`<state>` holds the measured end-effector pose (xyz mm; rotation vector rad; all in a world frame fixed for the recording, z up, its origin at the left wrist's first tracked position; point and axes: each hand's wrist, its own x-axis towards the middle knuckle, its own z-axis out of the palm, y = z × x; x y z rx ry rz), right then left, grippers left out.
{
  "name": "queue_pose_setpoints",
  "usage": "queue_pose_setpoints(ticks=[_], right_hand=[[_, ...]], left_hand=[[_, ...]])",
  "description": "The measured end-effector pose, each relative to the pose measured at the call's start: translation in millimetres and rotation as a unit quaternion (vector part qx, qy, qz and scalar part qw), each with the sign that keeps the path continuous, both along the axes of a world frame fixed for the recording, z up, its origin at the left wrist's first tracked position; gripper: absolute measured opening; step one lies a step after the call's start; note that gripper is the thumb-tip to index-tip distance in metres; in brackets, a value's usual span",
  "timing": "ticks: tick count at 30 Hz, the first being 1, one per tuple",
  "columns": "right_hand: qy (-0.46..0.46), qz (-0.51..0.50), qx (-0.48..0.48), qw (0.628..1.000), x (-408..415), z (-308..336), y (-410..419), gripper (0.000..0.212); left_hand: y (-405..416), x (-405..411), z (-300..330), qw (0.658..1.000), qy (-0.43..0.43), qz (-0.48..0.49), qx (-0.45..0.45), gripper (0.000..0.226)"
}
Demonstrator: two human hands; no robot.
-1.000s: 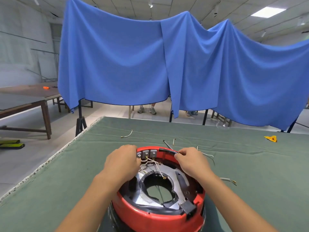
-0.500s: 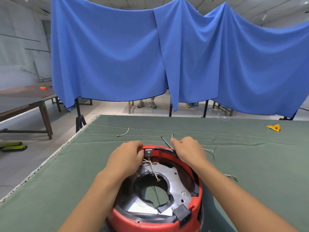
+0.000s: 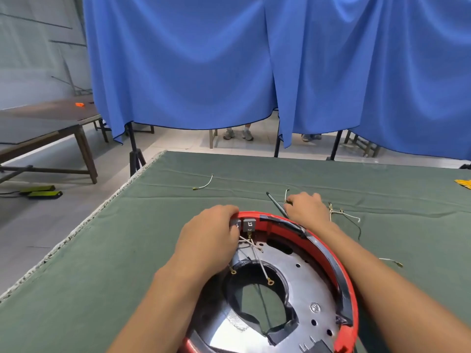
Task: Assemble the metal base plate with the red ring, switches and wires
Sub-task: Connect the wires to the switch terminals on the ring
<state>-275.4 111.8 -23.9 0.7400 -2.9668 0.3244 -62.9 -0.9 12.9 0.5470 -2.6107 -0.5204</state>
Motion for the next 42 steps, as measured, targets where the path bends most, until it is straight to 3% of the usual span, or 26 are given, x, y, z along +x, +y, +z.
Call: queue_pose_setpoints(ticks=[6, 11, 16, 18, 22, 28, 32, 35, 38, 42], right_hand=[[-0.029, 0.082, -0.027, 0.996, 5.5, 2.8, 6.6, 0.044], [0.052, -0.009, -0.107, 0.993, 13.5, 9.3, 37.2, 0.035], [-0.035, -0.136, -0.226, 0.964, 16.2, 12.1, 77.3, 0.015], [-0.050, -0.156, -0.199, 0.966, 22.8, 6.0, 86.1, 0.012], [-0.004, -0.143, -0.110, 0.984, 33.5, -5.8, 86.3, 0.025], [0.000, -0.162, -0.025, 0.986, 33.0, 5.4, 78.3, 0.010], [-0.057, -0.182, -0.104, 0.976, 32.7, 15.2, 81.9, 0.018], [-0.184, -0.154, -0.302, 0.923, 33.3, 23.7, 85.0, 0.020], [-0.269, -0.128, -0.471, 0.830, 42.1, 32.4, 85.7, 0.012], [-0.399, -0.112, -0.594, 0.689, 57.5, 48.2, 80.9, 0.013]], left_hand=[[0.3, 1.4, 0.9, 1.000, -0.014, 0.001, -0.001, 0.030], [1.7, 2.4, 3.6, 1.000, -0.024, 0.002, -0.005, 0.028], [3.7, 3.5, 5.4, 1.000, -0.027, 0.007, -0.003, 0.027], [3.7, 3.5, 5.6, 1.000, -0.027, 0.006, -0.004, 0.028], [3.4, 3.9, 5.2, 1.000, -0.022, 0.005, -0.002, 0.028], [3.1, 4.0, 3.8, 1.000, -0.018, 0.003, -0.002, 0.028], [3.6, 3.9, 4.2, 1.000, -0.014, 0.003, -0.003, 0.030], [3.7, 3.7, 4.9, 1.000, -0.014, 0.003, -0.003, 0.030], [4.1, 4.0, 5.0, 1.000, -0.016, 0.004, -0.003, 0.029], [4.5, 4.5, 5.5, 1.000, -0.017, 0.006, 0.002, 0.029]])
